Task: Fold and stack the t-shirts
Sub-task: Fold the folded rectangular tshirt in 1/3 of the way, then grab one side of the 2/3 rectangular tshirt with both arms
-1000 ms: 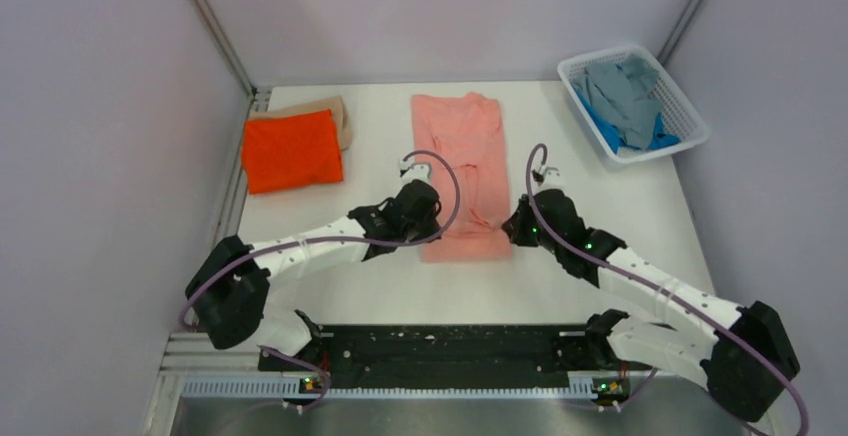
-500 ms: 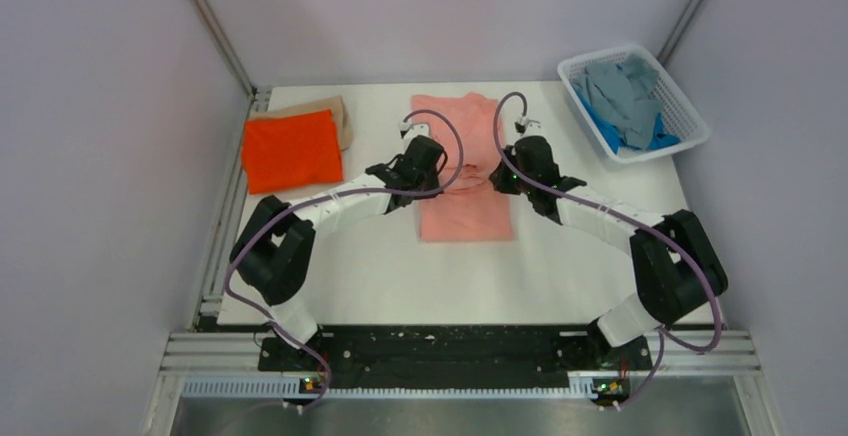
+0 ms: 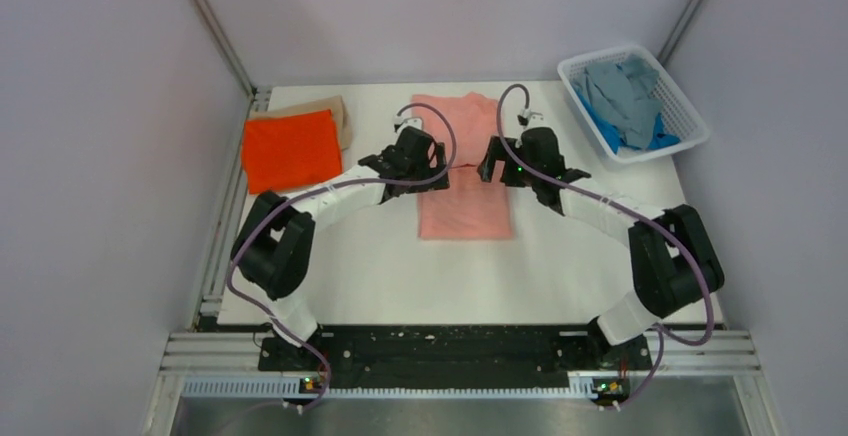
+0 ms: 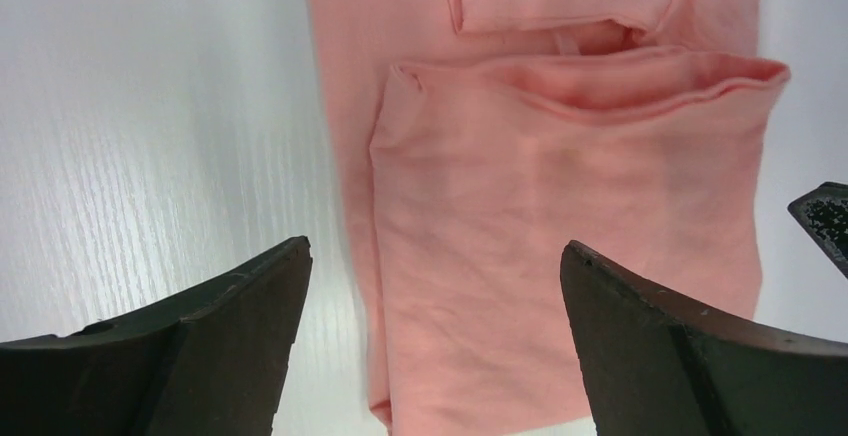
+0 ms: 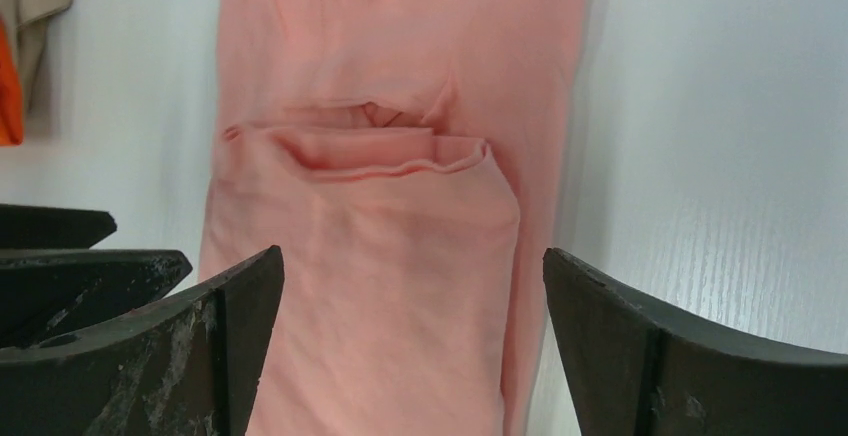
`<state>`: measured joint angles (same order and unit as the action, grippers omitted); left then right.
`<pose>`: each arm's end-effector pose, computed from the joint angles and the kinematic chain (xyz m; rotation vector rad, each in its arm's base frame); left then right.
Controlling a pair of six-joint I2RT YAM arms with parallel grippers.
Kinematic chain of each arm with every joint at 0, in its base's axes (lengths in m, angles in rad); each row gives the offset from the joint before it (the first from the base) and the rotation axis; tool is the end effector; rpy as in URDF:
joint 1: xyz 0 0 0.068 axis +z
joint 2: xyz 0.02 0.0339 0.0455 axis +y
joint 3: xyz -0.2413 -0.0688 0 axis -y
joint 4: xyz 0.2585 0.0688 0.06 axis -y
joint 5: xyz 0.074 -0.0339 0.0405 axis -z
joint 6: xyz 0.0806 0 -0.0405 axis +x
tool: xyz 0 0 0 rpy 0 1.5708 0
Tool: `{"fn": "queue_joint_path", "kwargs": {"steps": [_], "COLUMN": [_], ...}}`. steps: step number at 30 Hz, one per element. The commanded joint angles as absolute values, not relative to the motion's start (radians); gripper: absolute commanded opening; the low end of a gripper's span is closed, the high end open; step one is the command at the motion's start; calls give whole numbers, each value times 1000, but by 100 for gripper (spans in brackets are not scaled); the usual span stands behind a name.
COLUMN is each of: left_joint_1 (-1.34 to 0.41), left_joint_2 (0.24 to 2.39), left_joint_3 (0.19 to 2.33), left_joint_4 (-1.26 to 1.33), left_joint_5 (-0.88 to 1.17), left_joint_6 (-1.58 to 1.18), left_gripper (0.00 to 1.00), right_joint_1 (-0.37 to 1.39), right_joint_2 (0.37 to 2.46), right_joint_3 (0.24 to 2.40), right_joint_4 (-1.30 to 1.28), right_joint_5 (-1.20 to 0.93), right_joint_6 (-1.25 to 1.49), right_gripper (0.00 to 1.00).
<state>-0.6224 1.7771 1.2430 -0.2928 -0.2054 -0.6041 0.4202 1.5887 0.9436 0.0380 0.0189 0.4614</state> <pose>0.3557 -0.2350 0.1572 -0.0745 2.4005 -0.3365 0.3603 0.1593 0.1591 0.0567 2.2176 0.4760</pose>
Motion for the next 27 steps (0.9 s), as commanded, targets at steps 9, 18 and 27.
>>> {"fn": "queue_joint_path", "kwargs": {"steps": [9,18,27], "left_joint_1": [-629,-637,-638], "left_joint_2": [1465,1488,1617], "left_joint_3": [886,757,770], "left_joint_4": [-223,-76,-9], "left_joint_5": [-60,43,123], "left_joint_6": [-710,-777,-803], "left_gripper": [99,88,60], "right_joint_1": [429,431,430], "right_joint_2": [1366,1234,1326], "right_joint_3": [702,477,462], "right_joint_4": [104,107,128], "right_joint_5": [-263,-147,-210], "right_joint_6": [457,573,625], "right_gripper": [99,94,57]}}
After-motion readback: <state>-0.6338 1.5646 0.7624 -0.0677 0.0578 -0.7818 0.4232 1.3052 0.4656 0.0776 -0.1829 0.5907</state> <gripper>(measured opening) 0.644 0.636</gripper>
